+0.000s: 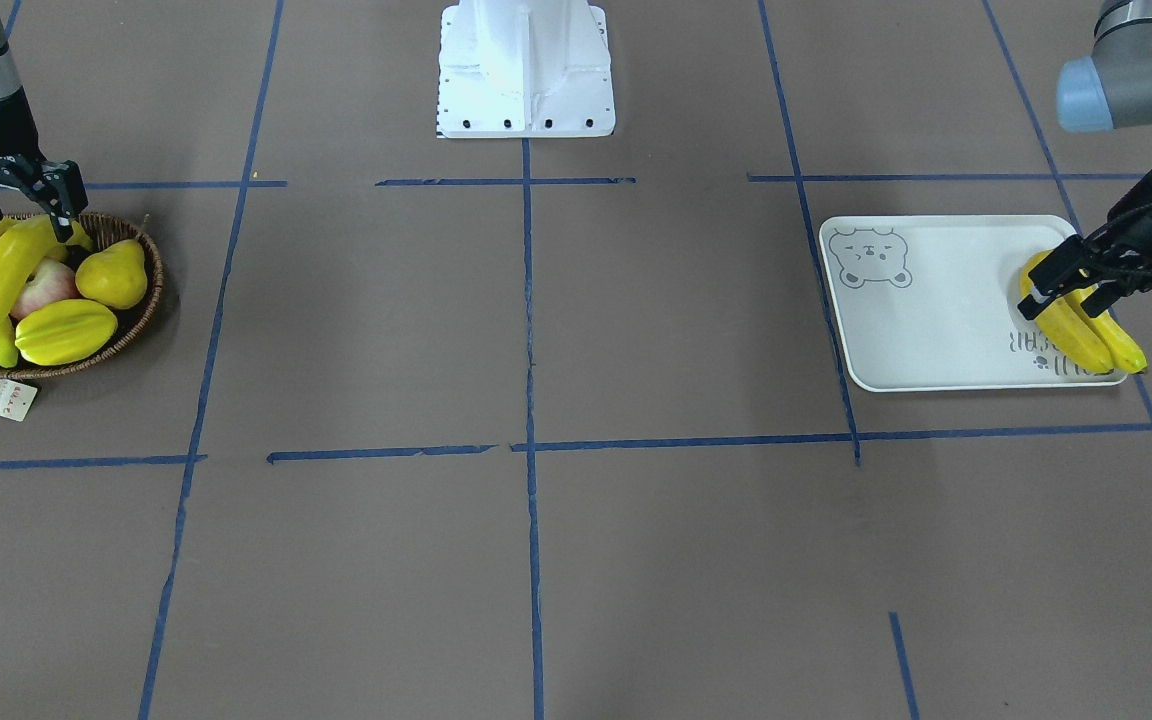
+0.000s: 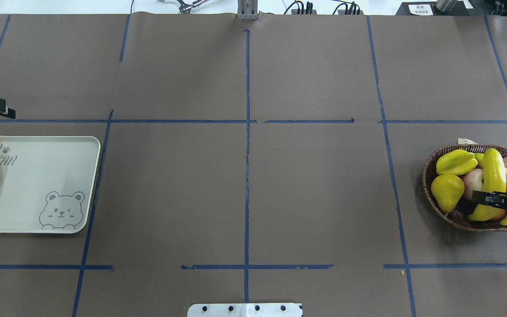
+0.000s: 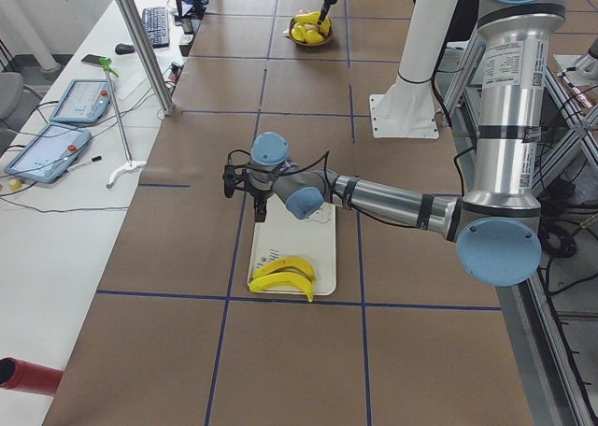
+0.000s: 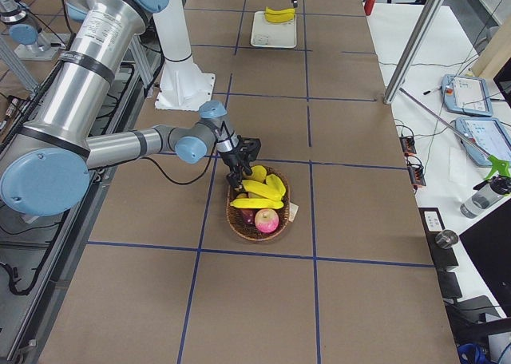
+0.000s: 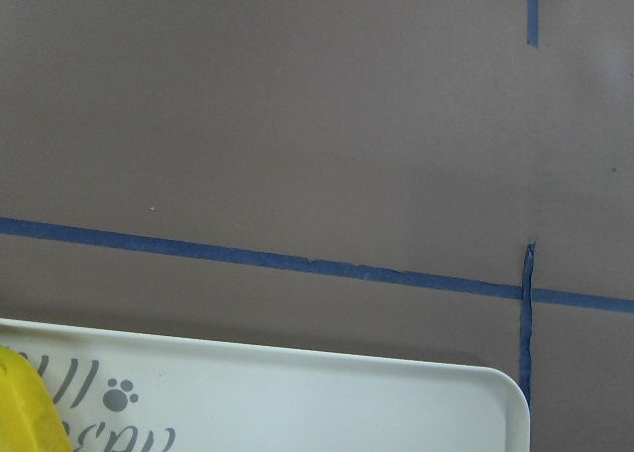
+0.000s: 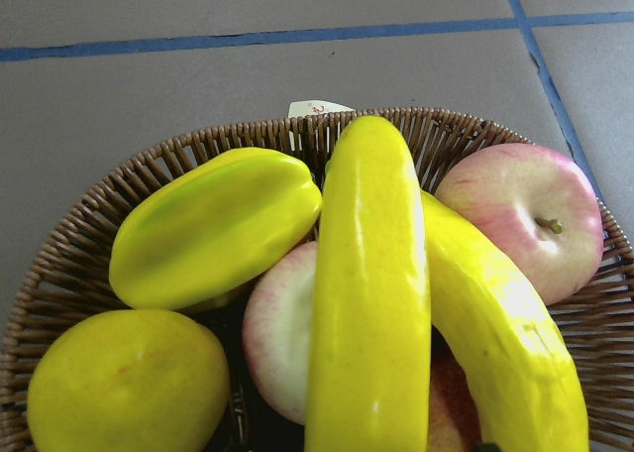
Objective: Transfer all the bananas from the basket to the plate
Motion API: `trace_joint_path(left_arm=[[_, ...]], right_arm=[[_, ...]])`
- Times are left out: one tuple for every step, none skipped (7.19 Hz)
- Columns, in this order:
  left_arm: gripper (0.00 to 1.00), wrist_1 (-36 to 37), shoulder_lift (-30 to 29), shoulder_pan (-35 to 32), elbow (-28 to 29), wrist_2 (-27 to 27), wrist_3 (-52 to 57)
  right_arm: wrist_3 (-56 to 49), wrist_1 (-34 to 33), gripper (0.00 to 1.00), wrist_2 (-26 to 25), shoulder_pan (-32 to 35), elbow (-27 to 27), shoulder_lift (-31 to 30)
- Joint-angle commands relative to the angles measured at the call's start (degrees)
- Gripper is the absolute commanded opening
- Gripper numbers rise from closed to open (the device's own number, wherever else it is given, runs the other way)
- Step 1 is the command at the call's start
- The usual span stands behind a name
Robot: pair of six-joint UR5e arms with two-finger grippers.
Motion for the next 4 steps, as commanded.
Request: trace_joint_path(left_arm=[[1.00, -0.1, 0.1, -0.1, -0.1, 0.0, 0.0], [1.00, -0.1, 0.2, 0.0, -0.2, 0.0, 0.0], [1.00, -0.1, 0.2, 0.0, -0.2, 0.0, 0.0], [1.00, -0.1, 0.3, 0.0, -0.2, 0.0, 0.0]], right_arm=[[0.1, -0.1, 0.75, -0.7, -1.4, -0.7, 0.7], [0.1, -0.2, 0.70, -0.8, -1.9, -0.8, 0.8], [0.0, -0.2, 0.67, -0.8, -2.2, -1.0, 0.8], [0.0, -0.2, 0.67, -0.8, -2.9, -1.6, 0.8]])
